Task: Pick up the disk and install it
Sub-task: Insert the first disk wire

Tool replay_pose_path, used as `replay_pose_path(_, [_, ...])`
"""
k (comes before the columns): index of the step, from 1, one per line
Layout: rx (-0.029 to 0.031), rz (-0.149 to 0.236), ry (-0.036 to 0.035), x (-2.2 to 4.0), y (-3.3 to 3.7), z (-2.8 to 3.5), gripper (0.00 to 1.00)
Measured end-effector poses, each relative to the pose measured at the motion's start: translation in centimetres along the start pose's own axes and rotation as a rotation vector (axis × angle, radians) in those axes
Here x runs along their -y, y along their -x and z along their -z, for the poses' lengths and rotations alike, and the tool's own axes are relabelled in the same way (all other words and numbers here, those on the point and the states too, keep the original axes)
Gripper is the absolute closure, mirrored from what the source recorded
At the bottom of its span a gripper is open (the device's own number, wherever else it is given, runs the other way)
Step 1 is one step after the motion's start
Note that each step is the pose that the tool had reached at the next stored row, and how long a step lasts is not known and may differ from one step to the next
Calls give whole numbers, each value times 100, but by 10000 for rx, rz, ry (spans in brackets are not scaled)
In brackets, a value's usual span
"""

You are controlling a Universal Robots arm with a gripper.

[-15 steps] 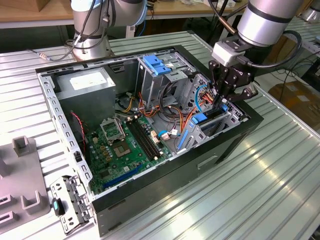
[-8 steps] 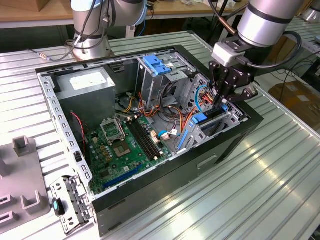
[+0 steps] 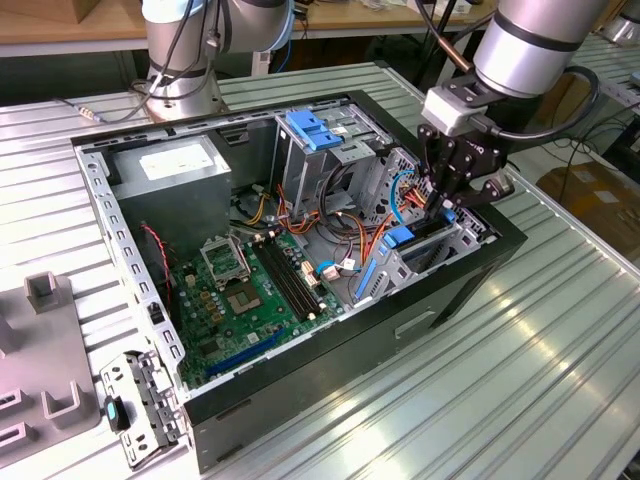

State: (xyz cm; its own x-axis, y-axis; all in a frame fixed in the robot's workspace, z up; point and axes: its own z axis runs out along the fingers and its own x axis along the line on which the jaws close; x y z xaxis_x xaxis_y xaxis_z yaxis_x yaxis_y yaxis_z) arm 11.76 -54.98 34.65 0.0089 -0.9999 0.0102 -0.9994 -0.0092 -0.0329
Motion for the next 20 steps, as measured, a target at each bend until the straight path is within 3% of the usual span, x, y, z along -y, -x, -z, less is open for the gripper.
replay_pose_path(6, [-3, -15, 1, -1, 0, -22, 84])
replay_pose_path(20, [-9, -256, 4, 1, -11, 7, 84])
